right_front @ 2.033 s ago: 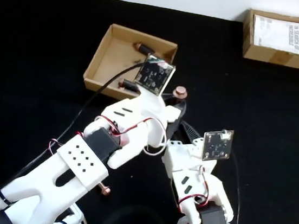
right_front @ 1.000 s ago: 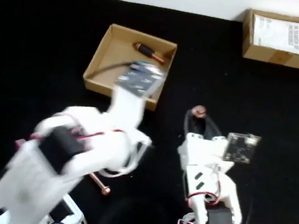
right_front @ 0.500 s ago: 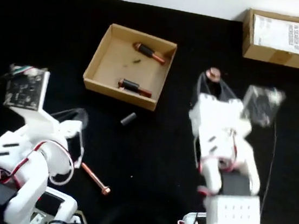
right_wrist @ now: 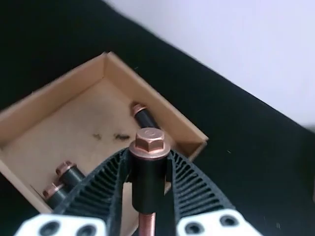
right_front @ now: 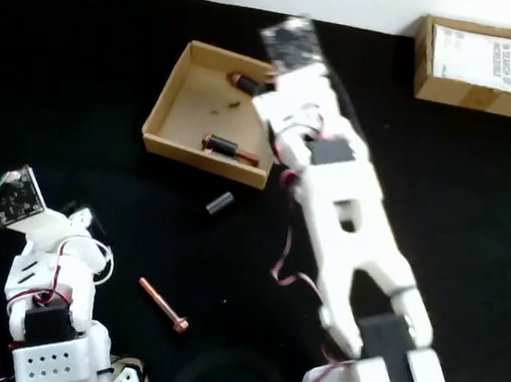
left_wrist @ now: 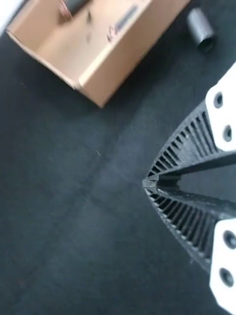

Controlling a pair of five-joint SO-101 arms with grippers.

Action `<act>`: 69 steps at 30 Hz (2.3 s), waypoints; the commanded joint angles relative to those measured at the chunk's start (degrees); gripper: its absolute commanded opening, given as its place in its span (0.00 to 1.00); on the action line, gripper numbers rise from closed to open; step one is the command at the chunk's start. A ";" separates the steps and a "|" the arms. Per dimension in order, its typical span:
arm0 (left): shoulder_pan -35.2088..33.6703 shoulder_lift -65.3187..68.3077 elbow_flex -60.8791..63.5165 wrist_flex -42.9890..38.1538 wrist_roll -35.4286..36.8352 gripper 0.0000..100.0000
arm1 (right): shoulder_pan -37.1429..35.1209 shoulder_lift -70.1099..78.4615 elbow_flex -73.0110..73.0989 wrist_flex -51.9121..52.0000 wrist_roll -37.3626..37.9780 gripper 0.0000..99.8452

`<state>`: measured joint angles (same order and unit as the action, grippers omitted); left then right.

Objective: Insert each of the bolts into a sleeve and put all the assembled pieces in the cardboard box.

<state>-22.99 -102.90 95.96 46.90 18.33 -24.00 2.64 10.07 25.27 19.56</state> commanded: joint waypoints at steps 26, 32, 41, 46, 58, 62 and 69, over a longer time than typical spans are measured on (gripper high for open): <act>0.48 -0.48 1.27 0.09 0.18 0.01 | -8.57 34.59 -36.97 19.74 21.45 0.16; 0.57 -0.40 1.27 0.09 0.09 0.01 | -8.48 25.63 -36.88 31.69 12.92 0.16; 0.31 -0.31 1.27 0.09 0.09 0.01 | -14.64 14.55 -36.88 61.05 -7.12 0.16; 0.22 -0.13 1.27 0.09 0.00 0.01 | -14.99 14.64 -36.62 65.10 12.40 0.16; -0.75 -0.40 1.27 0.97 0.00 0.01 | -15.60 24.13 -37.05 63.87 47.56 0.16; -2.15 -0.48 1.27 0.97 -6.33 0.01 | -16.66 28.88 -37.14 63.78 51.34 0.16; -2.33 -0.48 1.27 1.14 -15.12 0.01 | -16.48 39.78 -52.26 66.07 51.69 0.16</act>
<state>-24.57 -102.99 96.13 47.78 4.44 -40.09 40.35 -33.71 89.89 70.46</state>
